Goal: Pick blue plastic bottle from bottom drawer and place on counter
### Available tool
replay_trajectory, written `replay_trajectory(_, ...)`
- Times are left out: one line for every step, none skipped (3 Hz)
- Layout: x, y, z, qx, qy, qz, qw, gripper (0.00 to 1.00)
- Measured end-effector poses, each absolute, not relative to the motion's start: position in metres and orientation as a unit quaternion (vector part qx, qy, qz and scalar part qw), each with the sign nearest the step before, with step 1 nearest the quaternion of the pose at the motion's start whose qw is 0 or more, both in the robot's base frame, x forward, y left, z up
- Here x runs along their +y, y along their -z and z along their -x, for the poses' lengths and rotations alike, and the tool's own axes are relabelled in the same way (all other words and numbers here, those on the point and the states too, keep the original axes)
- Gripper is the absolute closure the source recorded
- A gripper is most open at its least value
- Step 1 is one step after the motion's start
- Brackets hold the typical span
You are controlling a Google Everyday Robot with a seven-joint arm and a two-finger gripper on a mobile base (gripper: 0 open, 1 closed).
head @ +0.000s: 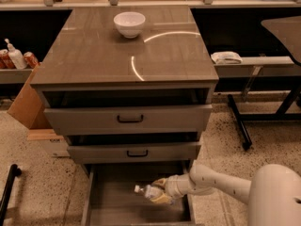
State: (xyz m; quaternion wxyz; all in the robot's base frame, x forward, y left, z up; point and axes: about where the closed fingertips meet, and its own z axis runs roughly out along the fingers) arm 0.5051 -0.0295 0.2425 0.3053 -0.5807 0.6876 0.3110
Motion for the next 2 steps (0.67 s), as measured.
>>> replay_trajectory(-0.037, -0.289, -0.504, 0.654, -0.325, 0.596, 0.334, 1.0)
replay_trajectory(-0.042, -0.331, -0.501, 0.62, -0.341, 0.607, 0.362, 1.0)
